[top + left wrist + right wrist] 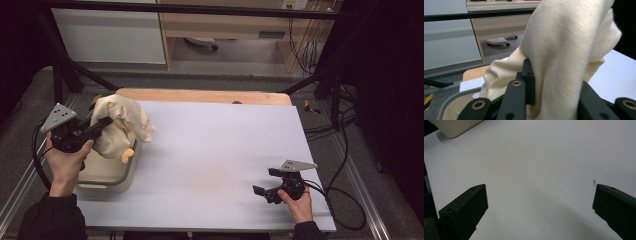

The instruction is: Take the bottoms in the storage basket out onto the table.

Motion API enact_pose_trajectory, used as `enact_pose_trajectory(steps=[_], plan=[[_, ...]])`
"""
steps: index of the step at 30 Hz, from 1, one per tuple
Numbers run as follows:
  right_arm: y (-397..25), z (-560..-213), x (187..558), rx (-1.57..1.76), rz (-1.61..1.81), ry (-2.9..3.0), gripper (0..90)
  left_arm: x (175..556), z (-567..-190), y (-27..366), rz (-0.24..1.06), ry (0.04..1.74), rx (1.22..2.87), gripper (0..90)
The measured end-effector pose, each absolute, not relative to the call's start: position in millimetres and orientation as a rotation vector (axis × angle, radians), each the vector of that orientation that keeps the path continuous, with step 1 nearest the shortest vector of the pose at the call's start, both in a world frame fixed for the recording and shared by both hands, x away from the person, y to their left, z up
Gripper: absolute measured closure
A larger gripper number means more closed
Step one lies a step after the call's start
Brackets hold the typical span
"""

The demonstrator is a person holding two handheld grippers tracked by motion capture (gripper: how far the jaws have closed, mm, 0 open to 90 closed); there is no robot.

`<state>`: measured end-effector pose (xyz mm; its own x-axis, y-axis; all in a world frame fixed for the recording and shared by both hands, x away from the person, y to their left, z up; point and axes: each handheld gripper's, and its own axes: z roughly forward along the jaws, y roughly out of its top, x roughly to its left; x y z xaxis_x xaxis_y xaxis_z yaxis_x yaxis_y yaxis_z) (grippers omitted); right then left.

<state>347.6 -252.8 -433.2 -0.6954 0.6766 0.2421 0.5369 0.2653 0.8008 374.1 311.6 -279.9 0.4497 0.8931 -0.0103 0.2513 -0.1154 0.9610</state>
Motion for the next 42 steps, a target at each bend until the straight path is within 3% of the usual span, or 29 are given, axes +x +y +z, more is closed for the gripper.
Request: enact_pose_trajectory(steps=[42], plan=[[-253,-433,348,1.149,1.408,2.377,0.4,380,-285,254,0.686,0.913,1.706,74.8]])
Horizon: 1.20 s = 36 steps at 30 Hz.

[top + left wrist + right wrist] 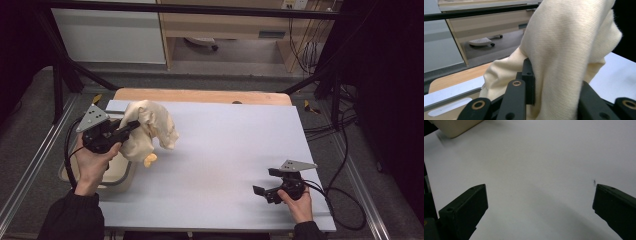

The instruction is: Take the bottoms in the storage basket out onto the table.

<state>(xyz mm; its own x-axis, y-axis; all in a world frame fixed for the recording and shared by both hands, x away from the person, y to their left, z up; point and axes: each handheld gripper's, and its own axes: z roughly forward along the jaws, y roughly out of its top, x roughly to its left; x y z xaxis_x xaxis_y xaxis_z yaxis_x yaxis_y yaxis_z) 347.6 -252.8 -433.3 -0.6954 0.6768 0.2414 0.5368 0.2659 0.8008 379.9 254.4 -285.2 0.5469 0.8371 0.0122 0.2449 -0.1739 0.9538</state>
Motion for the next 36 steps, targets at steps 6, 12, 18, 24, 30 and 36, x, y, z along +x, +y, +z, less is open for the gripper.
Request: enact_pose_trajectory(steps=[6,12,18,24,30,36], plan=[[-253,-433,348,1.149,1.412,2.377,0.4,381,-285,247,0.673,0.901,1.713,74.8],[-253,-433,347,1.155,1.412,2.374,0.4,382,-287,239,0.663,0.89,1.729,74.8],[-253,-433,347,1.152,1.411,2.375,0.4,383,-291,231,0.648,0.883,1.736,74.8],[-253,-433,347,1.158,1.41,2.372,0.4,385,-294,223,0.634,0.878,1.742,74.8],[-253,-433,347,1.159,1.414,2.371,0.4,385,-298,214,0.624,0.871,1.755,74.8],[-253,-433,347,1.153,1.411,2.374,0.4,387,-304,204,0.618,0.861,1.781,74.8]])
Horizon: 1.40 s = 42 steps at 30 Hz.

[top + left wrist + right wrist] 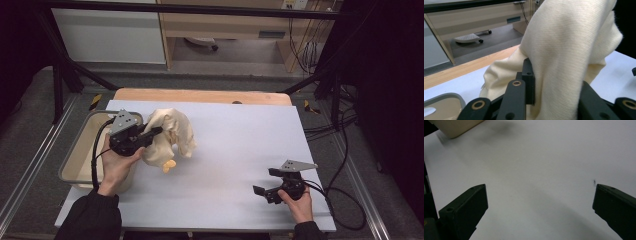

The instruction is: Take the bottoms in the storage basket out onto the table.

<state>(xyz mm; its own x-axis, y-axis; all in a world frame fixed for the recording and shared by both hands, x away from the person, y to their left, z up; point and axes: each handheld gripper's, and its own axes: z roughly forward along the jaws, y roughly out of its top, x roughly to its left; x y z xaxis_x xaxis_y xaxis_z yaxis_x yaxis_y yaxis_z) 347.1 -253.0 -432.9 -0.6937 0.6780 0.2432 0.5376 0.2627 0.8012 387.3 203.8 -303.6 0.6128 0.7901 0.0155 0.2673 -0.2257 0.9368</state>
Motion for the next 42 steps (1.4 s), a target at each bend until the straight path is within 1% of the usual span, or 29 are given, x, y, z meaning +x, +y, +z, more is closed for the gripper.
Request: enact_pose_trajectory(steps=[26,42], plan=[[-253,-433,347,1.154,1.407,2.376,0.4,399,-328,148,0.576,0.852,1.851,74.7],[-253,-433,347,1.15,1.403,2.378,0.4,402,-350,123,0.544,0.837,1.894,74.5]])
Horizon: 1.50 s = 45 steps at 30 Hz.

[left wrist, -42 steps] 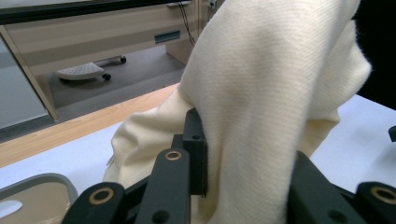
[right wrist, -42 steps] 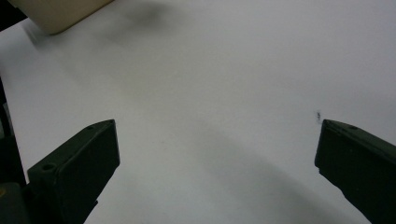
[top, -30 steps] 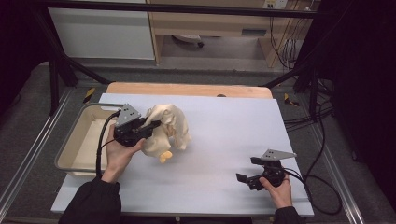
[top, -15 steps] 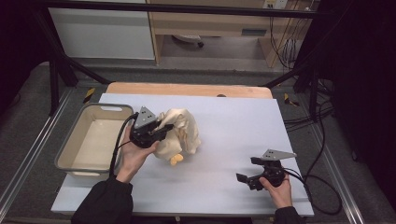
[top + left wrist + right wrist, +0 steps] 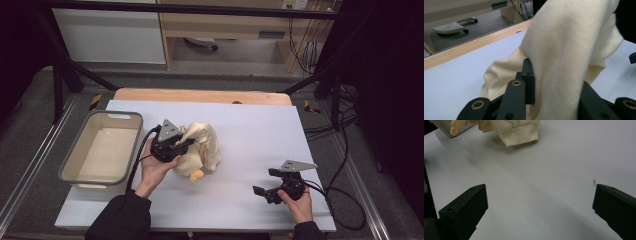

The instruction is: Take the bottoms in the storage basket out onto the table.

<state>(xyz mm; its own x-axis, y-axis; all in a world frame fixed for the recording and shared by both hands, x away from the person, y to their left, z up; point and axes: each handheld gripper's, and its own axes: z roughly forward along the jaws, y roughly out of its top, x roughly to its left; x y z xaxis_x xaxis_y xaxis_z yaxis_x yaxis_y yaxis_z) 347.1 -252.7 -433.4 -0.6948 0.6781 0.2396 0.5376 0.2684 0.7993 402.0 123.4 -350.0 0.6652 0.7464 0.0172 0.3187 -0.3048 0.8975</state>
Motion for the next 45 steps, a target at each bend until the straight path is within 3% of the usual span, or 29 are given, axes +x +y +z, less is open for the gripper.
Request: enact_pose_trajectory(steps=[29,45], plan=[[-253,-433,347,1.153,1.403,2.377,0.4,399,-381,109,0.502,0.832,1.985,67.5],[-253,-433,347,1.154,1.405,2.375,0.4,396,-386,115,0.498,0.832,2.023,51.3]])
